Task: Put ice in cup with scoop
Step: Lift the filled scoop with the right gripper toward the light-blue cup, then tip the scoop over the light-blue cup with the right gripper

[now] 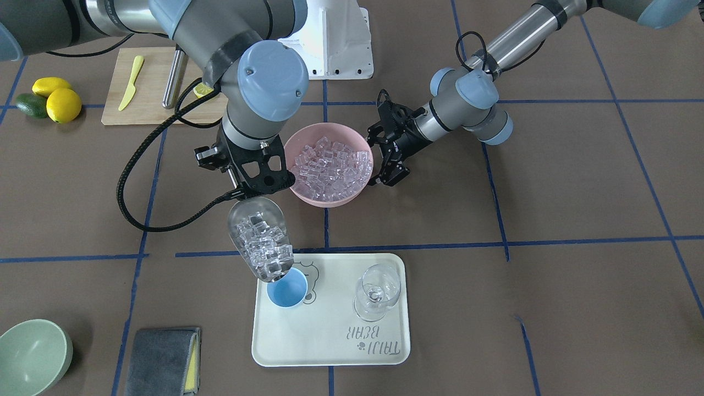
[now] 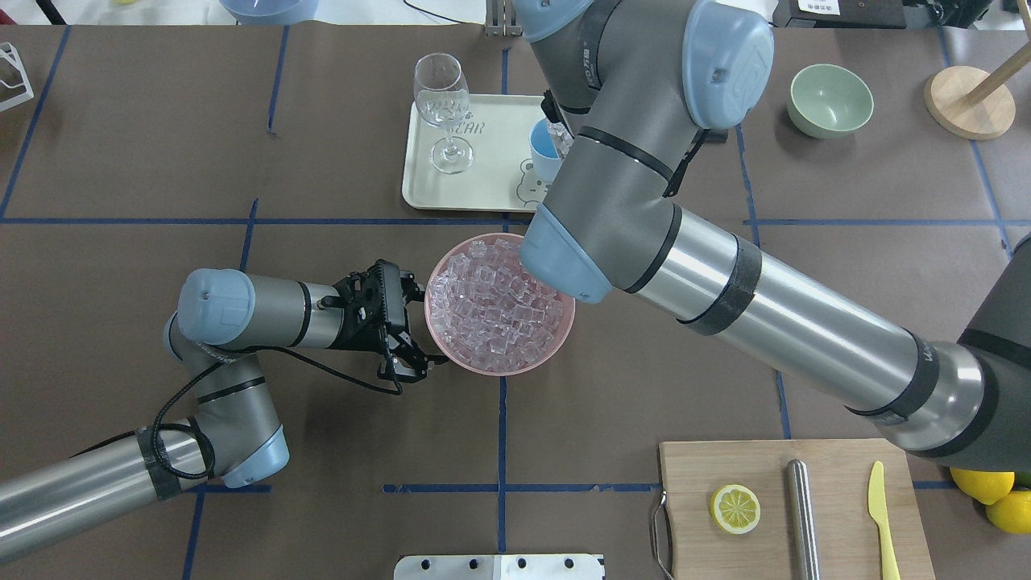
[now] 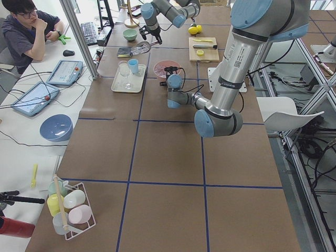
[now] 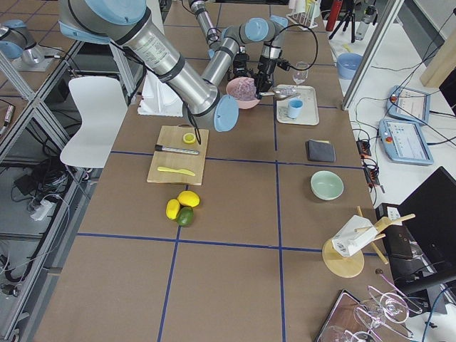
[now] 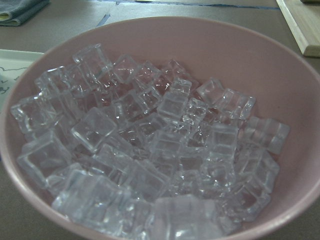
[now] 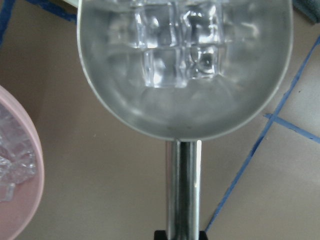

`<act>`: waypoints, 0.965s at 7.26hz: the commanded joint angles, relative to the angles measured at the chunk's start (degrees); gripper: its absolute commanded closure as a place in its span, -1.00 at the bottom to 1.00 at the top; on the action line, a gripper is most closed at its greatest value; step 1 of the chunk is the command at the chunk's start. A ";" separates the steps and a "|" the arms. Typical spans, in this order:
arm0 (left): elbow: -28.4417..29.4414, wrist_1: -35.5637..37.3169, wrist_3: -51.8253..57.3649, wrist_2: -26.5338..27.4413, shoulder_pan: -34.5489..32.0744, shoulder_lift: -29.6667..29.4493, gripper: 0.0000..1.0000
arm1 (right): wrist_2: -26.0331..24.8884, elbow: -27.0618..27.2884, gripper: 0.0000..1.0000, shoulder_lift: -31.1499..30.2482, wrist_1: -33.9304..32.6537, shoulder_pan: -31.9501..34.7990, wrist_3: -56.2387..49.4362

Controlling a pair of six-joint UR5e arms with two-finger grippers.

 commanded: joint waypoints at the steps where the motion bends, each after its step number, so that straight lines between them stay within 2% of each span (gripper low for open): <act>1: 0.00 0.00 0.00 0.00 0.00 0.03 -1.00 | -4.74 -0.16 1.00 0.32 -4.69 0.62 -8.53; 4: 0.00 0.00 0.00 0.00 0.00 0.12 -1.00 | -7.13 -0.16 1.00 2.07 -10.32 1.23 -16.55; 7: 0.00 0.00 0.00 0.00 0.00 0.12 -1.00 | -7.93 -0.16 1.00 2.61 -12.27 2.37 -22.27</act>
